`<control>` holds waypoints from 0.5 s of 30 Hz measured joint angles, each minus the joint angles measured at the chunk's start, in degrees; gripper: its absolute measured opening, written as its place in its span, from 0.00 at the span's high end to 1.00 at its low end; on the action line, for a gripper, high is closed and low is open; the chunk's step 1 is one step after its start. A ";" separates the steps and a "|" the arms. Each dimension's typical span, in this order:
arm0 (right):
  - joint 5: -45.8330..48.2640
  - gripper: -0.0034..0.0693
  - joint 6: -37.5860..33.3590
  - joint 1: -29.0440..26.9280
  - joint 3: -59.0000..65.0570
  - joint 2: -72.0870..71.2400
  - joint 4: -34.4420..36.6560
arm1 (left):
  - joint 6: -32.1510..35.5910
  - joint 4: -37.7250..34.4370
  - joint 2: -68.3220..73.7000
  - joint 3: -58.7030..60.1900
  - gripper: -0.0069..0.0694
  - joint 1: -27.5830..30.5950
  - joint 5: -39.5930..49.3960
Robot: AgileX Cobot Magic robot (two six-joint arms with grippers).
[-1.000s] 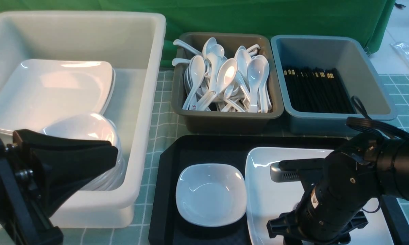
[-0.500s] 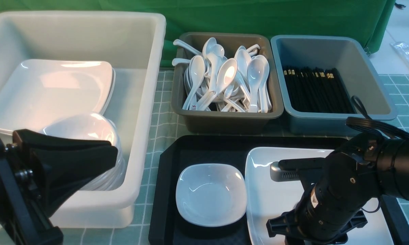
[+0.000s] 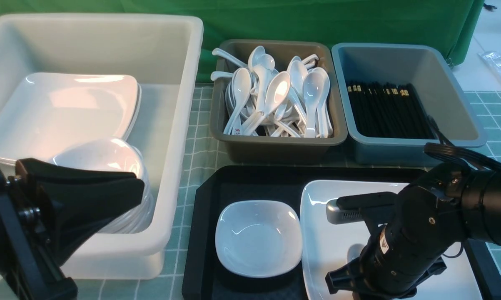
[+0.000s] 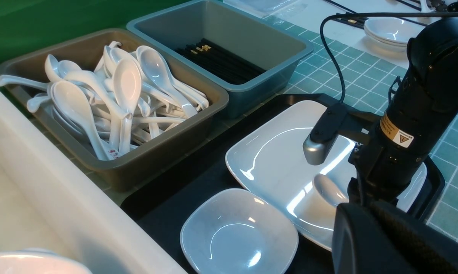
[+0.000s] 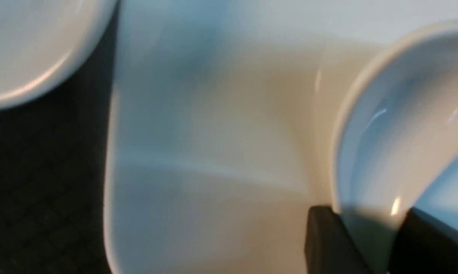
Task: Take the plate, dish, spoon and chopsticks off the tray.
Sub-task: Use the right arm to grab a soup spoon from the plate, then use the right arm to put the soup spoon into the small storage box in the middle
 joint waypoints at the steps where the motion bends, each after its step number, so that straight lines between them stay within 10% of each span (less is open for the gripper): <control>1: 0.13 0.63 -0.87 0.00 0.00 -0.23 0.07 | 0.06 0.00 0.00 0.00 0.89 0.00 0.13; 15: -7.76 0.63 -10.59 -1.01 -13.81 -10.76 0.23 | 0.11 -0.02 -0.84 0.00 0.89 0.00 -4.30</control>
